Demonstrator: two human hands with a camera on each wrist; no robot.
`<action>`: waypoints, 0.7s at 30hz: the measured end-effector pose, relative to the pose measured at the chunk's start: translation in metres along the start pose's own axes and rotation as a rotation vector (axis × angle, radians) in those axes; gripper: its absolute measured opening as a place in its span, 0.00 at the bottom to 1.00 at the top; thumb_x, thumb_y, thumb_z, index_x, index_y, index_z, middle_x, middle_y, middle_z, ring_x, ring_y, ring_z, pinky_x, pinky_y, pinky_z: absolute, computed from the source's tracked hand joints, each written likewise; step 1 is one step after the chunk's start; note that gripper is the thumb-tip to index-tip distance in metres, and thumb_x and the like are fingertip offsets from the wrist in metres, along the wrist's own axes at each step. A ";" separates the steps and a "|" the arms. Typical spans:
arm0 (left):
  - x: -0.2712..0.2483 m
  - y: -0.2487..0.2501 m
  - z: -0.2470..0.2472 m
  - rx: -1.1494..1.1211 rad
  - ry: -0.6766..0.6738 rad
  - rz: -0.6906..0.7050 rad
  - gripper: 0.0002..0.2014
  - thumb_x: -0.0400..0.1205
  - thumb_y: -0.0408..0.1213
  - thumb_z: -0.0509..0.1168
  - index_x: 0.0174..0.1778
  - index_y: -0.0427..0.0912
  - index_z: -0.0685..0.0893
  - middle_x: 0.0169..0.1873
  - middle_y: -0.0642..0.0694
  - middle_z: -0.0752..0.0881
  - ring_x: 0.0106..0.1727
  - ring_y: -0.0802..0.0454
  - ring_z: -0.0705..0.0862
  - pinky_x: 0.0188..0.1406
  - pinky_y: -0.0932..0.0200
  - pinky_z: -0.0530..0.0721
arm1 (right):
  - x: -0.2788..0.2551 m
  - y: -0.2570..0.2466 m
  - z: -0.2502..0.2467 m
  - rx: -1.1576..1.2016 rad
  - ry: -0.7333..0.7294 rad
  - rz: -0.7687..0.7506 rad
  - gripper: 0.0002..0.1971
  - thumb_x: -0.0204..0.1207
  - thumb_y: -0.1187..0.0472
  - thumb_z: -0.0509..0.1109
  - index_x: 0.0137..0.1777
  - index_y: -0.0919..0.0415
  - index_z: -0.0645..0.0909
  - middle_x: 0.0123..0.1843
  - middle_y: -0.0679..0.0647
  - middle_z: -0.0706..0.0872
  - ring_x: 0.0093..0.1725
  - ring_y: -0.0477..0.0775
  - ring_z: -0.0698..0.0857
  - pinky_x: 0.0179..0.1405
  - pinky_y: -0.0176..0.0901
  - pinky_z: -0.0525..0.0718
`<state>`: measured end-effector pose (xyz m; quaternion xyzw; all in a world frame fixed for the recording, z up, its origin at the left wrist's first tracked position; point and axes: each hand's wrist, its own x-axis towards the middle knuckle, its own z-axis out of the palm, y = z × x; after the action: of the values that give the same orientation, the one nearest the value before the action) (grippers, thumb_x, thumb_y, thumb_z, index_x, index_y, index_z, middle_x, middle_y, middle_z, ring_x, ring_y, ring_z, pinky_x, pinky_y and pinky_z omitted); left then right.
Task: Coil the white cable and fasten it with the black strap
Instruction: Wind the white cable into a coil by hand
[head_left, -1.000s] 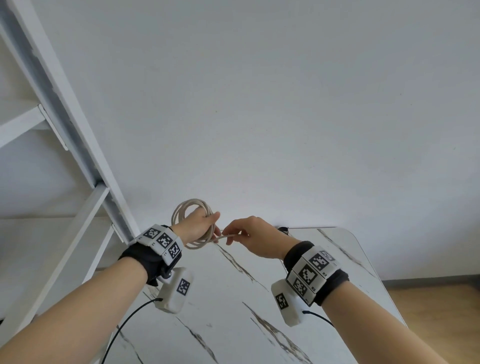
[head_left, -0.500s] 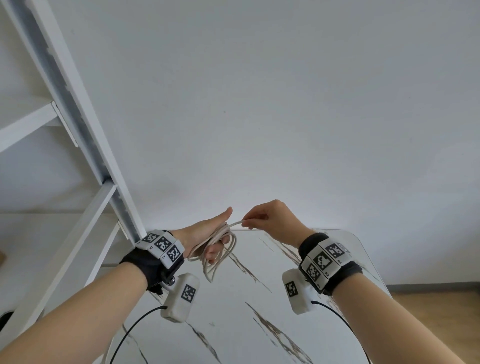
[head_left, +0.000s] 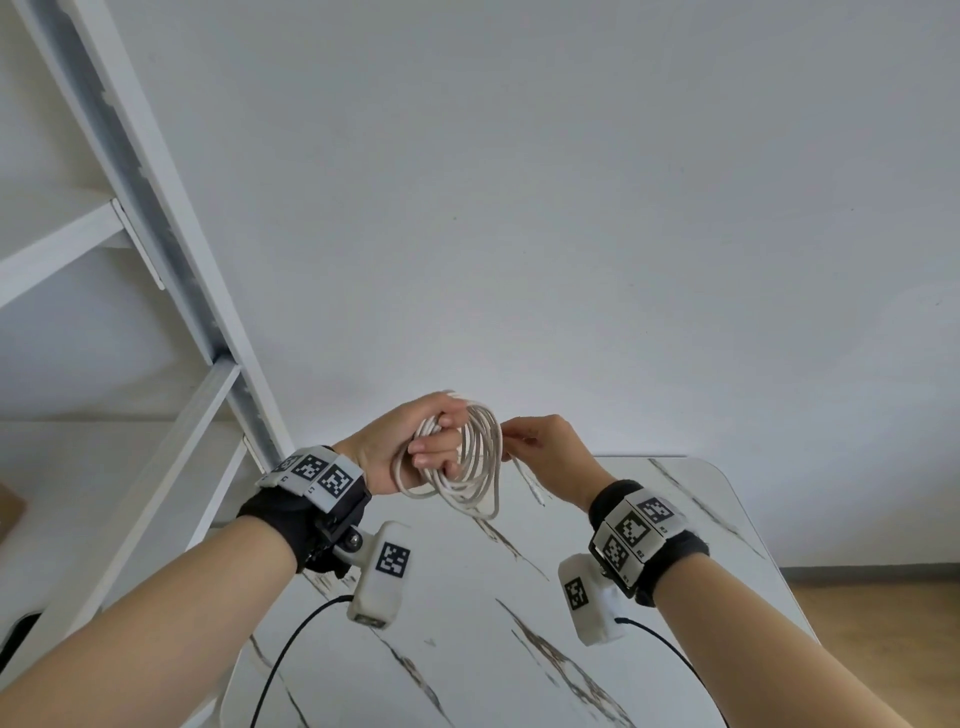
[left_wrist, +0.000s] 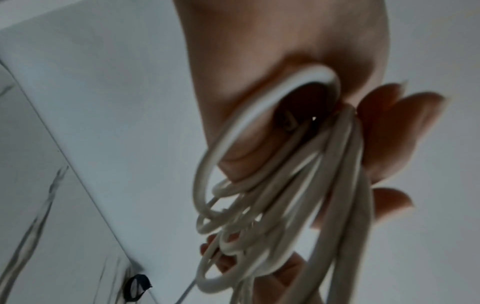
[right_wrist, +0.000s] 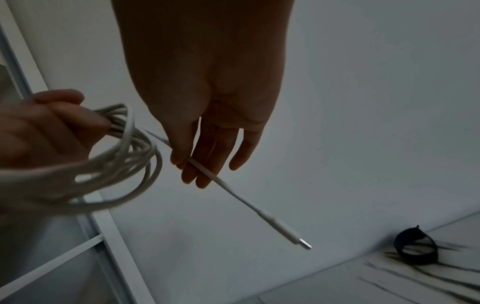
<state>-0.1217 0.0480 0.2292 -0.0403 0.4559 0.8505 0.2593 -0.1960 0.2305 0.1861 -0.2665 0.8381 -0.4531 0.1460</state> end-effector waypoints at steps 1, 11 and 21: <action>0.000 0.002 0.001 -0.031 0.009 0.023 0.18 0.80 0.41 0.57 0.23 0.44 0.71 0.07 0.52 0.66 0.09 0.58 0.65 0.27 0.62 0.83 | 0.000 0.002 0.003 -0.020 -0.001 -0.003 0.09 0.76 0.66 0.64 0.43 0.63 0.87 0.35 0.59 0.88 0.34 0.47 0.81 0.41 0.39 0.79; 0.002 0.003 0.003 -0.129 0.031 0.152 0.16 0.79 0.38 0.54 0.23 0.43 0.68 0.09 0.52 0.66 0.13 0.58 0.66 0.42 0.60 0.86 | 0.000 -0.004 0.019 0.424 0.042 0.201 0.09 0.78 0.69 0.65 0.44 0.72 0.86 0.36 0.63 0.87 0.32 0.53 0.86 0.37 0.38 0.89; 0.002 0.000 0.002 -0.140 0.029 0.169 0.17 0.81 0.36 0.51 0.24 0.43 0.67 0.10 0.51 0.65 0.14 0.57 0.65 0.49 0.58 0.86 | 0.000 -0.011 0.020 0.819 -0.156 0.362 0.12 0.82 0.67 0.59 0.53 0.73 0.83 0.45 0.64 0.86 0.41 0.55 0.89 0.46 0.47 0.91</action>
<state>-0.1235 0.0502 0.2294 -0.0318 0.4011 0.8983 0.1764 -0.1825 0.2119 0.1839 -0.0693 0.6095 -0.6929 0.3790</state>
